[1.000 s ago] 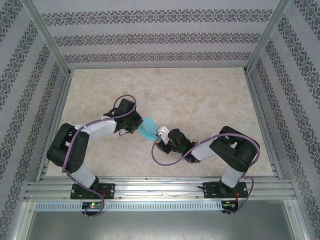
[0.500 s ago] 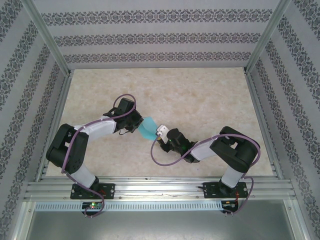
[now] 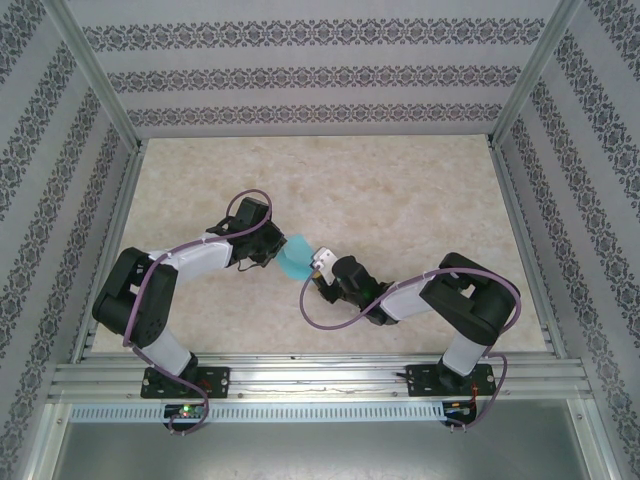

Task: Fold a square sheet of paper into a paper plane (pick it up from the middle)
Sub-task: Fourth fold the wing at the center of the table.

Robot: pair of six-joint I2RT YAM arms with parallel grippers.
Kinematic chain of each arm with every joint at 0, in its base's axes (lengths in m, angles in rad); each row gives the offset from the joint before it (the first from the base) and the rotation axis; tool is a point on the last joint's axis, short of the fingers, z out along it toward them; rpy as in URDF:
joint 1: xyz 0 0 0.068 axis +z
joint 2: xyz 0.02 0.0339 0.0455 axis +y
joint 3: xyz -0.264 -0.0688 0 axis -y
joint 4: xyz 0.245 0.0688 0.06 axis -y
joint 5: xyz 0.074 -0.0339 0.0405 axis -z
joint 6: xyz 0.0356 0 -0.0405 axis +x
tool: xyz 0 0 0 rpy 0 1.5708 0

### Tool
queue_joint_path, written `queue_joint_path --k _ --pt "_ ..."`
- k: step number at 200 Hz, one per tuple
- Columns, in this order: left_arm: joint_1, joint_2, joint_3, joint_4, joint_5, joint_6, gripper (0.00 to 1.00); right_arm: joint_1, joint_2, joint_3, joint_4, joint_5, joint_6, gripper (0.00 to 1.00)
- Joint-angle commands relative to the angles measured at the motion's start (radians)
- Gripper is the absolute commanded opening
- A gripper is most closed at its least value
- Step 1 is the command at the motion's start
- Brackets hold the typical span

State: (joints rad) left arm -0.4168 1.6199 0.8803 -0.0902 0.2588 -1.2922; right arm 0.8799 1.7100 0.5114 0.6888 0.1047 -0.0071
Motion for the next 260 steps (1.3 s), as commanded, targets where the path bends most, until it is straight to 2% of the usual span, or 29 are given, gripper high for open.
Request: queue_joint_path --k 1,35,49,86,92,100,113,126,144,166,198,240,260 --pt "0.004 -0.026 -0.015 0.011 0.000 -0.016 0.00 0.010 0.003 0.022 0.003 0.004 0.011 0.17" --pt "0.004 -0.029 -0.018 0.010 -0.004 -0.019 0.00 0.010 0.008 0.011 0.006 -0.017 0.026 0.12" --pt "0.004 -0.029 -0.019 0.012 -0.006 -0.019 0.00 0.010 0.010 0.005 0.012 -0.021 0.038 0.06" --pt "0.004 -0.037 -0.026 0.013 -0.012 -0.025 0.03 0.011 0.035 0.005 0.028 -0.029 0.072 0.04" --pt "0.003 -0.041 -0.028 0.014 -0.016 -0.027 0.07 0.011 0.043 0.005 0.036 -0.030 0.079 0.04" --pt "0.004 -0.046 -0.032 0.015 -0.020 -0.030 0.20 0.011 0.053 0.004 0.048 -0.031 0.094 0.04" --pt "0.006 -0.060 -0.042 0.014 -0.032 -0.032 0.23 0.010 0.056 0.003 0.052 -0.028 0.128 0.03" --pt "0.007 -0.080 -0.049 0.010 -0.051 -0.032 0.32 0.005 0.056 0.003 0.076 -0.031 0.175 0.03" --pt "0.006 -0.115 -0.058 -0.010 -0.091 -0.026 0.38 -0.011 0.057 0.004 0.094 -0.061 0.249 0.03" --pt "0.007 -0.157 -0.071 -0.026 -0.130 -0.020 0.39 -0.037 0.065 0.007 0.100 -0.087 0.362 0.03" --pt "0.007 -0.197 -0.090 -0.025 -0.153 -0.018 0.39 -0.054 0.102 0.008 0.113 -0.125 0.449 0.04" --pt "0.007 -0.197 -0.085 -0.016 -0.142 0.001 0.35 -0.088 0.116 0.001 0.132 -0.166 0.536 0.04" --pt "0.007 -0.183 -0.078 -0.007 -0.126 0.012 0.34 -0.124 0.106 0.008 0.118 -0.246 0.581 0.04"
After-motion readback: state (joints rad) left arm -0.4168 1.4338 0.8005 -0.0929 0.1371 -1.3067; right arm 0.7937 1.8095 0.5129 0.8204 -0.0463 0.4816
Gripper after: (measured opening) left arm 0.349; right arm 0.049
